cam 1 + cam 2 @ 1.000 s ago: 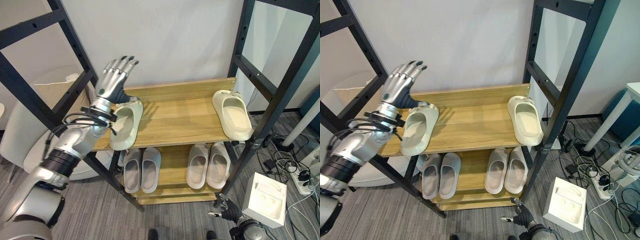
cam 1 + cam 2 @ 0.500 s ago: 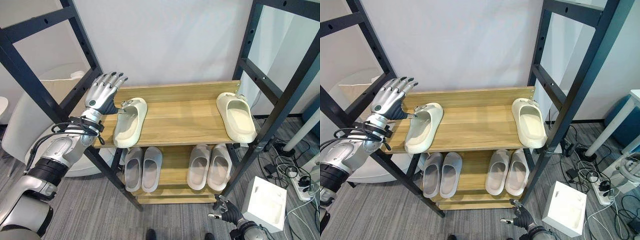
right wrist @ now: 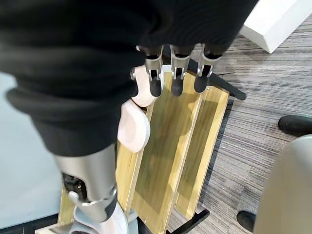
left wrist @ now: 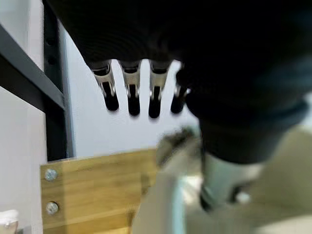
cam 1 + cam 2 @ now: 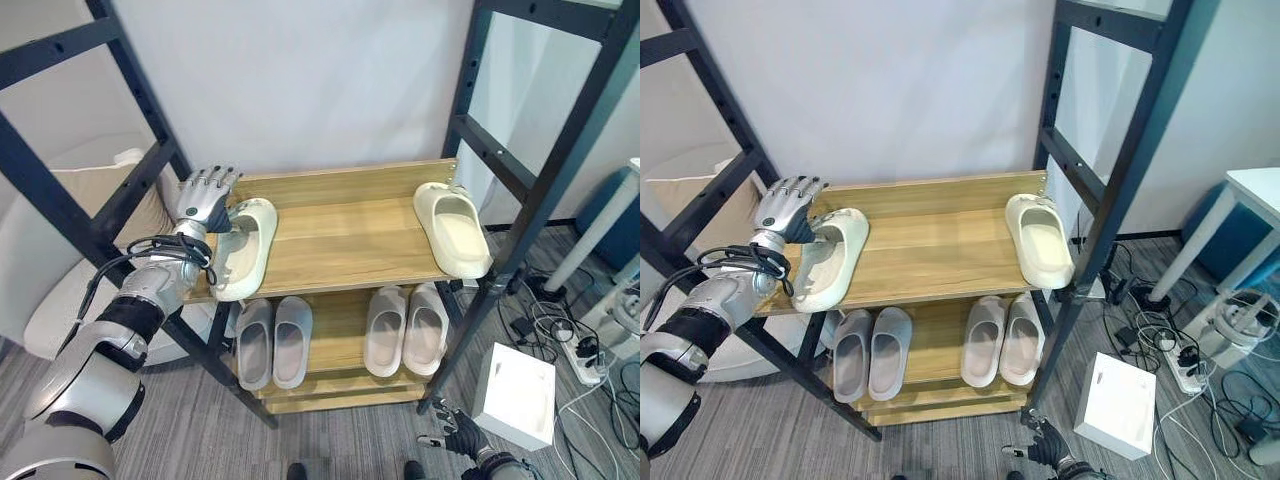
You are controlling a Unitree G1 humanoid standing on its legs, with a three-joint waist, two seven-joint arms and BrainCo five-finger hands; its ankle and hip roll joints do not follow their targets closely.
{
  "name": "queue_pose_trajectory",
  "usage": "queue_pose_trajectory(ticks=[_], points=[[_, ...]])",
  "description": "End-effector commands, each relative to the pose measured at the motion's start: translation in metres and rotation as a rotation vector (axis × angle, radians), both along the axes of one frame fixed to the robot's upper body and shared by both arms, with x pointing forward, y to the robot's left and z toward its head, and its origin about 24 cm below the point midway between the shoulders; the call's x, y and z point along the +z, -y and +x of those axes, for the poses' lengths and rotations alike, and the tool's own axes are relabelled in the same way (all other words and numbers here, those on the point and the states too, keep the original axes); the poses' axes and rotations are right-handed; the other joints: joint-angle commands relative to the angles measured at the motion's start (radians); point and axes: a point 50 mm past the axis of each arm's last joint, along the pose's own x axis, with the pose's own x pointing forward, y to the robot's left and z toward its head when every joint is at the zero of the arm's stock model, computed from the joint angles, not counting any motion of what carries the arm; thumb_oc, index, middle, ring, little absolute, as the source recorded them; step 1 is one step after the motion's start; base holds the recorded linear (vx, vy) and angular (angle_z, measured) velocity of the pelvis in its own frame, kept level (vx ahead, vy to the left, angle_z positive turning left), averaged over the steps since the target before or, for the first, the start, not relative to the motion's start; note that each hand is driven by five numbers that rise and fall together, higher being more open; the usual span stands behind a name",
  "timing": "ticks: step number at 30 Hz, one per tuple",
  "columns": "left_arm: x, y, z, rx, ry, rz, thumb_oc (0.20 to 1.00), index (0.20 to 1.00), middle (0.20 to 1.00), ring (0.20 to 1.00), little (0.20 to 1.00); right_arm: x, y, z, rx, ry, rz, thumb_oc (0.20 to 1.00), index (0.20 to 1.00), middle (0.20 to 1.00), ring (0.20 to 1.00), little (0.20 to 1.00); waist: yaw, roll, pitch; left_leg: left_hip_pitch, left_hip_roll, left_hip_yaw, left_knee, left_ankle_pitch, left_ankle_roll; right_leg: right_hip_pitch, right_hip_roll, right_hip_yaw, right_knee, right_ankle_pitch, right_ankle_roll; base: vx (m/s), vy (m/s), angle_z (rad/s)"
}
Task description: Arrange the slippers neatly on the shoe rack.
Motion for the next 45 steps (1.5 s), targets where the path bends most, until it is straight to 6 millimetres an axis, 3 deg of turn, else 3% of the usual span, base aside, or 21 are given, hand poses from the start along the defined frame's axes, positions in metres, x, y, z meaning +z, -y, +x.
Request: queue_pose_trajectory(ticks=[1, 5, 8, 12, 13, 16, 22, 25, 33, 35, 37, 45], points=[[0.068, -0.008, 0.016, 0.056, 0.195, -0.03, 0.2, 0.2, 0.2, 0.2, 0.2, 0.022, -0.013, 0.026, 0.007, 0.163, 0.063, 1.0, 1.0, 1.0, 1.0, 1.0, -0.009, -0.045, 0.059, 0.116, 0.027, 0.06, 0.0, -0.113, -0.04, 0.013, -0.042, -0.051, 0.015, -0.036, 0.054, 0.0, -0.006, -0.1], [0.073, -0.005, 0.017, 0.045, 0.206, -0.041, 0.2, 0.2, 0.2, 0.2, 0.2, 0.02, -0.012, 0.025, 0.0, 0.156, 0.061, 1.0, 1.0, 1.0, 1.0, 1.0, -0.012, -0.045, 0.058, 0.117, 0.028, 0.065, 0.0, -0.113, -0.041, 0.01, -0.041, -0.046, 0.015, -0.035, 0.054, 0.0, -0.004, -0.12], [0.075, 0.01, 0.019, -0.013, 0.22, -0.043, 0.2, 0.2, 0.2, 0.2, 0.2, 0.019, -0.012, 0.023, 0.0, 0.146, 0.059, 1.0, 1.0, 1.0, 1.0, 1.0, -0.012, -0.045, 0.057, 0.117, 0.029, 0.066, 0.0, -0.113, -0.041, 0.011, -0.039, -0.046, 0.013, -0.037, 0.053, 0.0, 0.0, 0.0], [0.079, 0.055, 0.021, -0.177, 0.248, -0.045, 0.2, 0.2, 0.2, 0.2, 0.2, 0.02, -0.014, 0.026, -0.015, 0.155, 0.07, 1.0, 1.0, 1.0, 1.0, 1.0, -0.013, -0.046, 0.059, 0.115, 0.028, 0.061, 0.0, -0.113, -0.04, 0.017, -0.037, -0.05, 0.013, -0.041, 0.05, 0.0, 0.0, 0.0], [0.079, 0.055, 0.021, -0.177, 0.248, -0.044, 0.2, 0.2, 0.2, 0.2, 0.2, 0.02, -0.014, 0.026, -0.015, 0.155, 0.07, 1.0, 1.0, 1.0, 1.0, 1.0, -0.013, -0.046, 0.059, 0.115, 0.028, 0.061, 0.0, -0.113, -0.04, 0.018, -0.038, -0.05, 0.013, -0.041, 0.05, 0.0, 0.0, 0.0], [0.092, 0.099, 0.023, -0.299, 0.299, -0.046, 0.2, 0.2, 0.2, 0.2, 0.2, 0.024, -0.012, 0.028, -0.033, 0.176, 0.076, 1.0, 1.0, 1.0, 1.0, 1.0, -0.029, -0.045, 0.066, 0.112, 0.03, 0.062, 0.0, -0.113, -0.039, 0.011, -0.035, -0.043, 0.013, -0.04, 0.049, -0.01, -0.011, 0.0], [0.107, 0.125, 0.028, -0.337, 0.343, -0.063, 0.2, 0.2, 0.2, 0.2, 0.2, 0.028, -0.004, 0.03, -0.057, 0.189, 0.064, 1.0, 1.0, 1.0, 1.0, 1.0, -0.055, -0.037, 0.075, 0.111, 0.032, 0.076, 0.0, -0.111, -0.041, -0.005, -0.032, -0.024, 0.016, -0.037, 0.049, -0.01, -0.008, -0.03], [0.12, 0.138, 0.032, -0.341, 0.365, -0.049, 0.2, 0.2, 0.2, 0.2, 0.2, 0.032, 0.003, 0.03, -0.073, 0.202, 0.053, 1.0, 1.0, 1.0, 1.0, 1.0, -0.089, -0.024, 0.082, 0.11, 0.034, 0.096, 0.0, -0.109, -0.044, -0.024, -0.029, -0.001, 0.019, -0.033, 0.05, -0.02, -0.002, -0.14], [0.128, 0.14, 0.043, -0.261, 0.338, -0.041, 0.2, 0.2, 0.2, 0.2, 0.2, 0.041, 0.017, 0.033, -0.102, 0.231, 0.031, 1.0, 1.0, 1.0, 1.0, 1.0, -0.151, 0.005, 0.096, 0.11, 0.041, 0.137, 0.0, -0.102, -0.05, -0.063, -0.019, 0.046, 0.031, -0.028, 0.049, -0.02, -0.007, -0.15], [0.128, 0.14, 0.044, -0.262, 0.339, -0.042, 0.2, 0.2, 0.2, 0.2, 0.2, 0.041, 0.018, 0.033, -0.103, 0.231, 0.031, 1.0, 1.0, 1.0, 1.0, 1.0, -0.15, 0.005, 0.096, 0.11, 0.041, 0.138, 0.0, -0.102, -0.051, -0.064, -0.018, 0.047, 0.032, -0.028, 0.049, -0.01, -0.002, -0.12], [0.125, 0.131, 0.047, -0.204, 0.314, -0.027, 0.2, 0.2, 0.2, 0.2, 0.2, 0.045, 0.022, 0.034, -0.11, 0.246, 0.029, 1.0, 1.0, 1.0, 1.0, 1.0, -0.178, 0.017, 0.101, 0.116, 0.047, 0.156, 0.0, -0.098, -0.055, -0.077, -0.011, 0.067, 0.035, -0.025, 0.049, -0.01, -0.002, -0.14], [0.109, 0.111, 0.05, -0.125, 0.259, -0.031, 0.2, 0.2, 0.2, 0.2, 0.2, 0.043, 0.027, 0.026, -0.12, 0.23, 0.018, 1.0, 1.0, 1.0, 1.0, 1.0, -0.185, 0.017, 0.098, 0.123, 0.056, 0.163, 0.0, -0.092, -0.06, -0.073, -0.002, 0.068, 0.032, -0.025, 0.045, -0.01, -0.021, -0.09]])
